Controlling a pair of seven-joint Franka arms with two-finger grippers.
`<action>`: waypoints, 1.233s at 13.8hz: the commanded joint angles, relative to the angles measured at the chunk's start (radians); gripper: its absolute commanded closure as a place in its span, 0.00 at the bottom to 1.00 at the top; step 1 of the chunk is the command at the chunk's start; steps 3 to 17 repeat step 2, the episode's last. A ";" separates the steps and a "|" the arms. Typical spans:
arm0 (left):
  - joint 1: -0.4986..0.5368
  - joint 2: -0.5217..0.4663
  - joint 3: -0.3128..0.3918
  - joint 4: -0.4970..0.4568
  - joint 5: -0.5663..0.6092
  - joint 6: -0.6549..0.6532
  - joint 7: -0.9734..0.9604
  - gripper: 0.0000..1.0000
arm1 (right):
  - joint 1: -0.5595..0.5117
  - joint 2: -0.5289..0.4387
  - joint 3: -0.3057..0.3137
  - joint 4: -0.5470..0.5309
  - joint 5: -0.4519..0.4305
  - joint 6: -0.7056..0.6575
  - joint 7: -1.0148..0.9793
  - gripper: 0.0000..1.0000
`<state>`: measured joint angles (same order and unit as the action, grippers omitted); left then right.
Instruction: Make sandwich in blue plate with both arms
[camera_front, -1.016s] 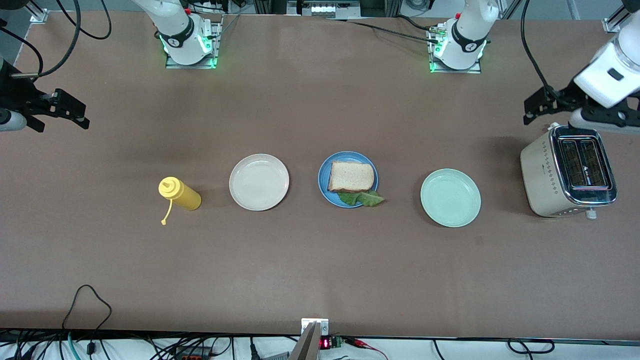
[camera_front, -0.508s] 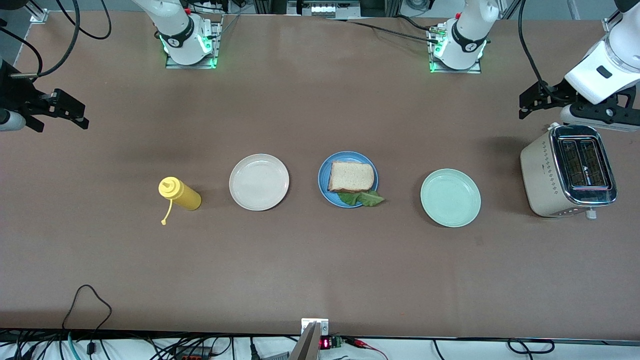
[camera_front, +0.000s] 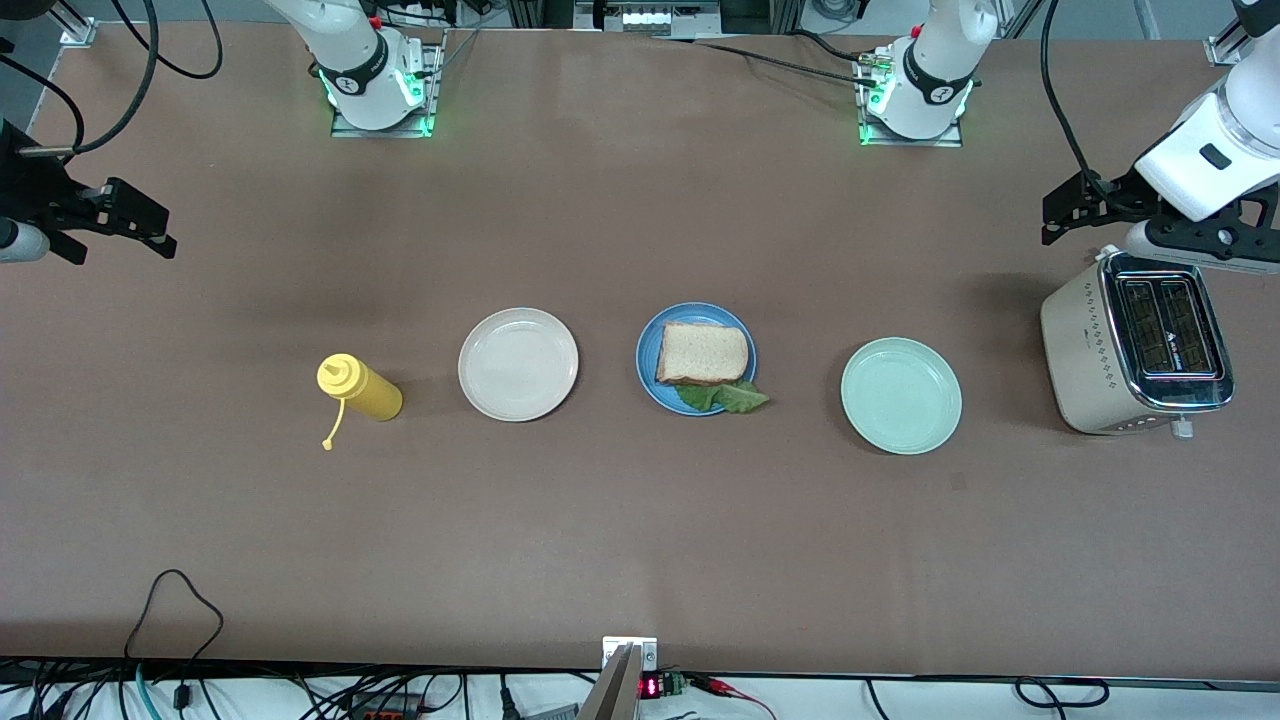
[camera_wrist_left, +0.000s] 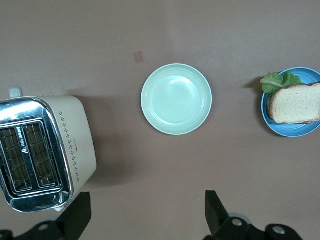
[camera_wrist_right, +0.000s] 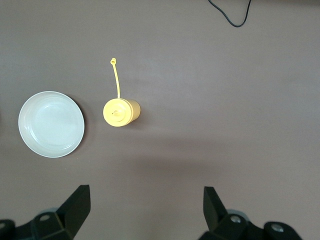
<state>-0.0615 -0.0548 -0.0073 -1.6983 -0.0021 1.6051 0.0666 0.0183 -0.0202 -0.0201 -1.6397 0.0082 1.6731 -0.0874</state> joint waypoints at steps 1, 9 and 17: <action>-0.001 0.013 0.003 0.034 0.014 -0.040 0.022 0.00 | -0.001 0.016 -0.001 0.044 -0.002 -0.015 0.000 0.00; -0.001 0.012 0.003 0.034 0.014 -0.047 0.028 0.00 | -0.001 0.014 -0.001 0.046 -0.002 -0.015 0.002 0.00; -0.001 0.012 0.003 0.034 0.014 -0.047 0.028 0.00 | -0.001 0.014 -0.001 0.046 -0.002 -0.015 0.002 0.00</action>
